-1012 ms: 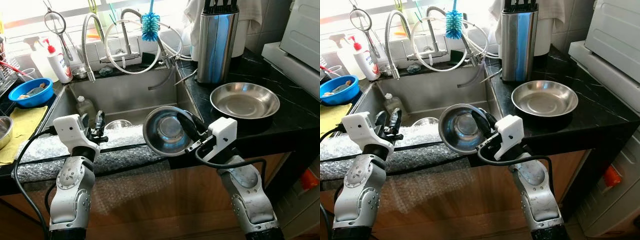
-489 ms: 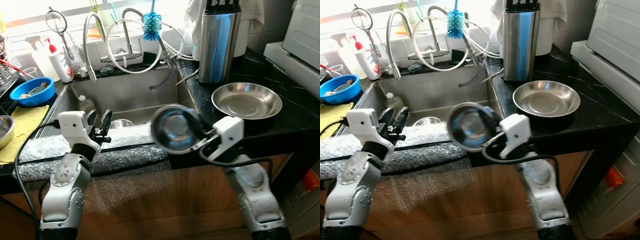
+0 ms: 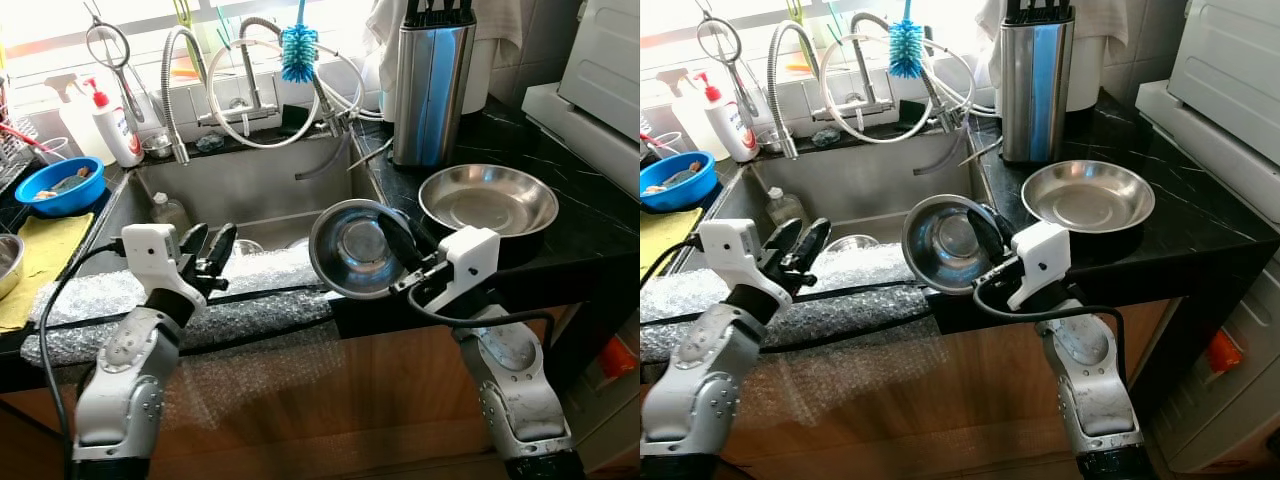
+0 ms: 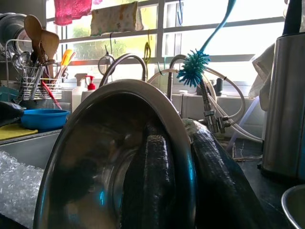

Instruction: Kitchen organization

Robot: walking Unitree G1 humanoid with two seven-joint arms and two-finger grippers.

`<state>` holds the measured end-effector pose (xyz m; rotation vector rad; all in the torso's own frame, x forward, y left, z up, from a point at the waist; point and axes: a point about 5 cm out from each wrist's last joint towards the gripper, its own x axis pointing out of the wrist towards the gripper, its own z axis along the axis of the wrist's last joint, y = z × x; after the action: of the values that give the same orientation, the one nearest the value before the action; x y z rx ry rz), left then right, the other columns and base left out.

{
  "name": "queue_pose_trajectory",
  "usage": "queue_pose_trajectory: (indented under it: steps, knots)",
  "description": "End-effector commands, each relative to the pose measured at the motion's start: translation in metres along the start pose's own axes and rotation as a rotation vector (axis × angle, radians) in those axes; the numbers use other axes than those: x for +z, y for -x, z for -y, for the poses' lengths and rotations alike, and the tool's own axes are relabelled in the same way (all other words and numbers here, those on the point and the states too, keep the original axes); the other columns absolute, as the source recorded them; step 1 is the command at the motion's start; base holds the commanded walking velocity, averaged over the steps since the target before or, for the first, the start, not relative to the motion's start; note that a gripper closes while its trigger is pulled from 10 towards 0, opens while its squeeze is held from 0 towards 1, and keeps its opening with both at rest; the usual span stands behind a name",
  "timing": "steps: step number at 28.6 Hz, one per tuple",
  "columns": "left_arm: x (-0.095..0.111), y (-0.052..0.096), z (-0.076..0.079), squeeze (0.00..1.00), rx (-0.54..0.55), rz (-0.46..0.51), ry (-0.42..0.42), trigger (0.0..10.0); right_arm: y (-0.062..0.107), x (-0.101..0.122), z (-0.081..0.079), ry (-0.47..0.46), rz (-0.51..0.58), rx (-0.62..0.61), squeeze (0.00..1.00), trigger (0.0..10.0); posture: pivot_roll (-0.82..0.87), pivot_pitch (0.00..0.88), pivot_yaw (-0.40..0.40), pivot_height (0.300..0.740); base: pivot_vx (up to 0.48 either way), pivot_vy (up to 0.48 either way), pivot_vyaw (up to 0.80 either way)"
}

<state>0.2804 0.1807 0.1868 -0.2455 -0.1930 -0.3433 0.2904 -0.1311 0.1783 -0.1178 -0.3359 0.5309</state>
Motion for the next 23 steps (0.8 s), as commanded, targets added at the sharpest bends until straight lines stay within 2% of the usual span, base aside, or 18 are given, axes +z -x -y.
queue_pose_trajectory:
  steps: [1,5,6,7,11,19,23]
  knots:
    - [0.006,0.001,0.004,1.00,-0.047,0.004,-0.009,10.0,-0.005,0.004,0.000,0.005,0.022,0.009,0.00,10.0,-0.07,0.000,0.128,0.740,0.000,0.000,0.00]
    - [0.002,0.002,0.012,1.00,-0.094,-0.029,-0.022,10.0,-0.006,0.005,0.001,0.009,0.023,0.006,0.00,10.0,-0.07,0.000,0.126,0.740,0.000,0.000,0.00]
    - [-0.001,0.002,0.018,0.00,-0.137,-0.054,-0.039,10.0,-0.007,0.006,0.002,0.010,0.025,0.006,0.00,10.0,-0.07,0.000,0.124,0.740,0.000,0.000,0.00]
    - [-0.004,0.004,0.023,0.00,-0.182,-0.079,-0.030,10.0,-0.008,0.006,0.002,0.013,0.026,0.008,0.00,10.0,-0.07,0.000,0.124,0.740,0.000,0.000,0.00]
    - [-0.004,0.004,0.030,0.00,-0.226,-0.096,-0.023,10.0,-0.008,0.007,0.003,0.015,0.026,0.009,0.00,10.0,-0.07,0.000,0.123,0.740,0.000,0.000,0.00]
    - [-0.004,0.003,0.042,0.00,-0.285,-0.108,-0.012,10.0,-0.010,0.007,0.002,0.011,0.030,0.011,0.00,10.0,-0.06,0.000,0.122,0.740,0.000,0.000,0.00]
    - [-0.004,0.003,0.043,0.00,-0.288,-0.111,-0.013,10.0,-0.010,0.007,0.002,0.011,0.030,0.011,0.00,10.0,-0.06,0.000,0.122,0.740,0.000,0.000,0.00]
